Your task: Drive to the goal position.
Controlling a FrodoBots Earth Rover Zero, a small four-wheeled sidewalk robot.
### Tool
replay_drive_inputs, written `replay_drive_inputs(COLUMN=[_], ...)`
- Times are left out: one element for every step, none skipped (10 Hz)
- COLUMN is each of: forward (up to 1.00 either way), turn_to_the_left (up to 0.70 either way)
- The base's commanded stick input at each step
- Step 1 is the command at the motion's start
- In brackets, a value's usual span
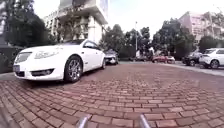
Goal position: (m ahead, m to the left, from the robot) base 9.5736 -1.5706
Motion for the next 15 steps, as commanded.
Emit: replay_drive_inputs(forward=[0.7,0.7,0.7,0.7,0.7,0.7,0.7,0.7,0.7,0.7,0.7,0.7,0.7,0.7,0.7], turn_to_the_left=[-0.14,-0.14,-0.14,-0.14,-0.14,-0.14,-0.14,-0.14,-0.05,0.0,0.0,0.0,0.0,0.0,0.0])
